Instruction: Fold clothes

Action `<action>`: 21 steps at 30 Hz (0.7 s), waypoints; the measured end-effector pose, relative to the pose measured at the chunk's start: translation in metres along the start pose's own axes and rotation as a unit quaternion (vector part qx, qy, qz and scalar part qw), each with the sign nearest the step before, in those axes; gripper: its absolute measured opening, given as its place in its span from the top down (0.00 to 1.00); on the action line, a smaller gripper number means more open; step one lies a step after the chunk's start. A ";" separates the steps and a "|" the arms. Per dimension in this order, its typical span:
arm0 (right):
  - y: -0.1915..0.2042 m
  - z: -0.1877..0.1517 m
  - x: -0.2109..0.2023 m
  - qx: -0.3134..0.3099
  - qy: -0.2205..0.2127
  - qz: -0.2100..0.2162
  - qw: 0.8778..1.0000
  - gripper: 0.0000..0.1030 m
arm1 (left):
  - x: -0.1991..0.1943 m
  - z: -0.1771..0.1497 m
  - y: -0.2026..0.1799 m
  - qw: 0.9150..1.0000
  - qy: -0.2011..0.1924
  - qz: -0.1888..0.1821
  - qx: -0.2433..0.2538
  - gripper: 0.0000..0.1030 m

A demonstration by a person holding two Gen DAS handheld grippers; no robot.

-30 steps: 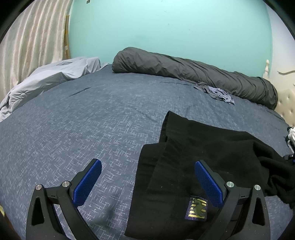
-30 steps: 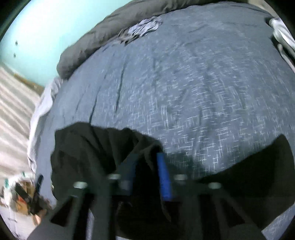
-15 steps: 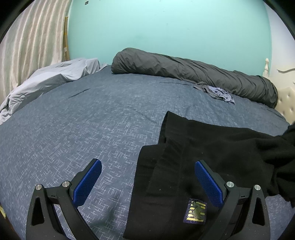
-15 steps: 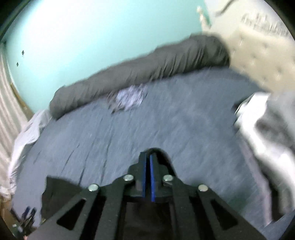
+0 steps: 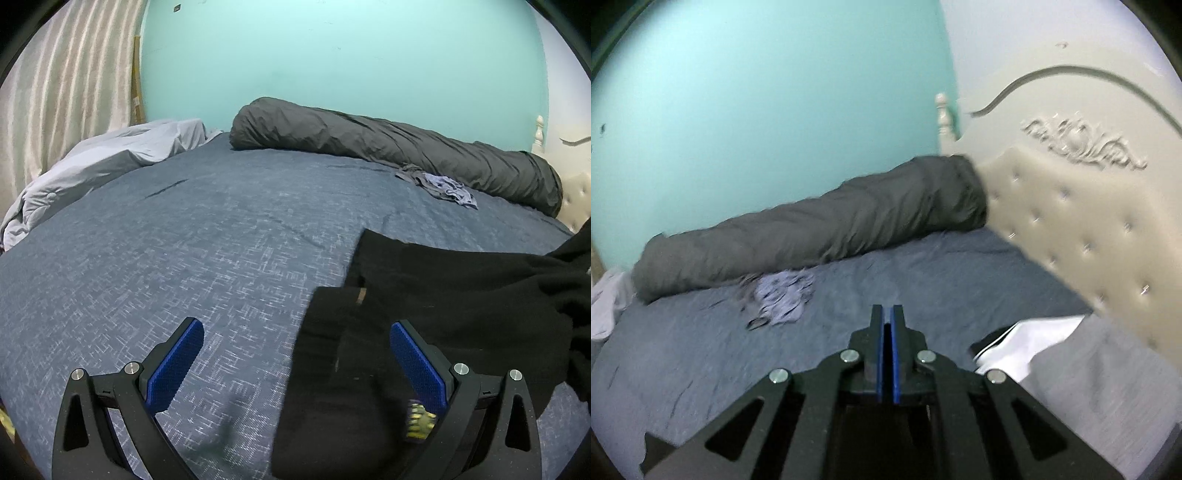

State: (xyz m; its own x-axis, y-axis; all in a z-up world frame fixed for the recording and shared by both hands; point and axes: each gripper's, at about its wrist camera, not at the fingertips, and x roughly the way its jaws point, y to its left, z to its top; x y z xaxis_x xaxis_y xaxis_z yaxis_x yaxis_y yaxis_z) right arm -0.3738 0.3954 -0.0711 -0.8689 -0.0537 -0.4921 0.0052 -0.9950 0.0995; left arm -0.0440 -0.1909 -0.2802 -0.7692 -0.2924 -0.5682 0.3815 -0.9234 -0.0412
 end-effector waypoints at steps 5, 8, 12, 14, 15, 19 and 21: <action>-0.003 -0.031 0.038 -0.003 0.080 -0.006 0.997 0.95 | 0.003 0.001 -0.002 1.000 0.002 0.000 0.002 0.00; -0.006 -0.060 0.052 -0.001 0.111 -0.008 0.994 0.66 | 0.002 0.001 -0.003 1.000 0.002 -0.002 0.000 0.00; -0.004 -0.120 0.045 0.040 0.139 0.060 0.988 0.61 | 0.000 0.002 -0.006 1.000 0.002 -0.006 0.000 0.00; 0.010 -0.156 0.035 0.046 0.155 0.097 0.982 0.60 | -0.001 0.002 -0.008 1.000 0.003 -0.009 0.000 0.00; 0.018 -0.173 0.030 0.048 0.163 0.115 0.979 0.59 | -0.001 0.002 -0.009 1.000 0.003 -0.011 0.000 0.00; 0.059 -0.233 0.008 0.037 0.194 0.177 0.964 0.54 | -0.001 -0.001 -0.011 1.000 0.018 -0.017 -0.002 0.00; 0.083 -0.264 -0.009 0.028 0.197 0.206 0.958 0.51 | -0.001 -0.003 -0.010 1.000 0.024 -0.020 -0.004 0.00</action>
State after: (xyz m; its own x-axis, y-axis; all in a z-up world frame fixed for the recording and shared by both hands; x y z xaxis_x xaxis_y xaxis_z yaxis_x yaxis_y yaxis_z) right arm -0.2352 0.2913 -0.2866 -0.5449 -0.4799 -0.6876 0.2716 -0.8768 0.3968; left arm -0.0456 -0.1812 -0.2818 -0.7582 -0.2433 -0.6049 0.3554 -0.9320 -0.0706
